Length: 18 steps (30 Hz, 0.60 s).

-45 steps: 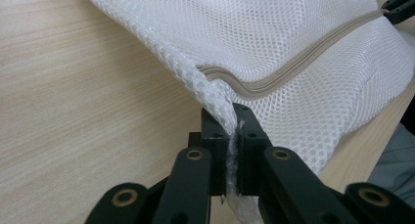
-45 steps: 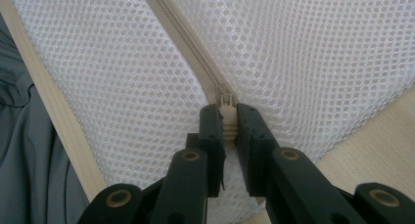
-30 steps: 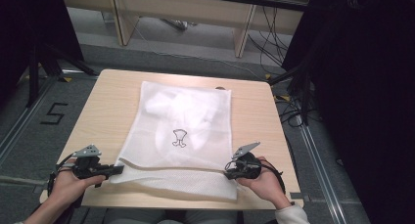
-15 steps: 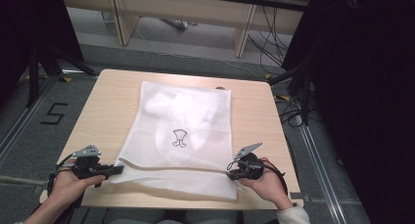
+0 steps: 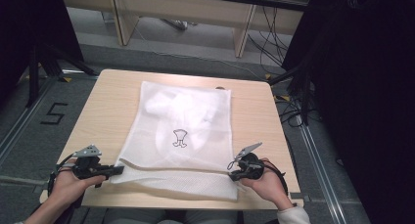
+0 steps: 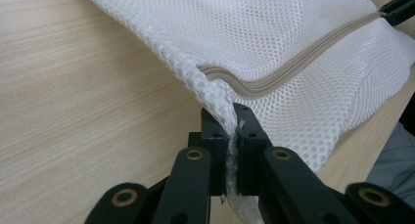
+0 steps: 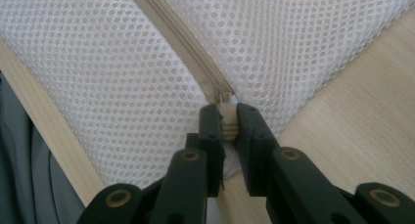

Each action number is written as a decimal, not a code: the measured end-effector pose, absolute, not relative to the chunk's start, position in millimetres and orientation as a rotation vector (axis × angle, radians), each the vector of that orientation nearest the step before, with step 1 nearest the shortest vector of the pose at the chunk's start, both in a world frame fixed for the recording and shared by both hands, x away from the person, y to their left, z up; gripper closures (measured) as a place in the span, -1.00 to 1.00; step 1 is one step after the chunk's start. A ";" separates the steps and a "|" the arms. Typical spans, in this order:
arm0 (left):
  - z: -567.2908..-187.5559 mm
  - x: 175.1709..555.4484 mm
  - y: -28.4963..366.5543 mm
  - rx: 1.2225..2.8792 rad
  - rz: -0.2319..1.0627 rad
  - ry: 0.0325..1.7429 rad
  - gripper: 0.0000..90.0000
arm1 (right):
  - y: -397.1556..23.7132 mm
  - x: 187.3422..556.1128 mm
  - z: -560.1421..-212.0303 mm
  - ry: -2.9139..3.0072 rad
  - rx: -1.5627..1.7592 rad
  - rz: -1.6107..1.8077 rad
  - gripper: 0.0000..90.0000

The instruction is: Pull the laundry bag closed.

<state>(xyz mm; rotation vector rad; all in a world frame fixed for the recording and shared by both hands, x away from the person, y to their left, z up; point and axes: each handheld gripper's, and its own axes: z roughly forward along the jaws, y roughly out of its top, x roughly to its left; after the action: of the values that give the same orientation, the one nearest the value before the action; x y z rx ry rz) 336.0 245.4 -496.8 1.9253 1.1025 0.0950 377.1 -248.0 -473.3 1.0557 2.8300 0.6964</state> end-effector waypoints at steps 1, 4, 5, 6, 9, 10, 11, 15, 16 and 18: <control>-496.9 335.8 245.2 1.926 0.091 1.107 0.88 | -248.2 377.8 -474.1 2.838 1.045 0.706 0.82; -501.1 336.2 244.2 1.975 0.062 1.099 0.85 | -248.2 378.1 -475.4 2.850 1.027 0.712 0.81; -501.0 336.3 244.1 1.986 0.065 1.097 0.84 | -247.1 376.0 -475.0 2.835 1.073 0.696 0.81; -501.4 336.6 242.9 1.984 0.071 1.093 0.83 | -246.7 376.1 -474.7 2.834 1.067 0.687 0.81; -502.3 335.7 241.3 2.020 0.088 1.088 0.78 | -244.9 375.1 -473.9 2.826 1.062 0.691 0.76; -503.9 335.8 240.5 2.009 0.095 1.089 0.76 | -244.9 375.2 -474.1 2.824 1.057 0.695 0.73; -503.8 336.0 240.8 2.028 0.086 1.092 0.74 | -244.7 375.4 -474.5 2.817 1.050 0.697 0.69; -506.5 335.9 239.3 2.050 0.093 1.092 0.63 | -243.1 374.8 -474.0 2.789 1.058 0.703 0.53; -507.1 336.6 240.3 2.073 0.096 1.081 0.55 | -242.6 374.9 -473.9 2.782 1.060 0.721 0.49; -507.4 337.5 242.0 2.135 0.087 1.062 0.35 | -242.8 376.2 -472.9 2.754 1.048 0.769 0.39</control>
<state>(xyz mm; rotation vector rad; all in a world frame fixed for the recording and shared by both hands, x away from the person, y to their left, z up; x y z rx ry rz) 337.5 242.0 -507.4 2.1347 1.0622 0.0866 376.2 -242.8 -472.9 1.0480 2.7535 0.7689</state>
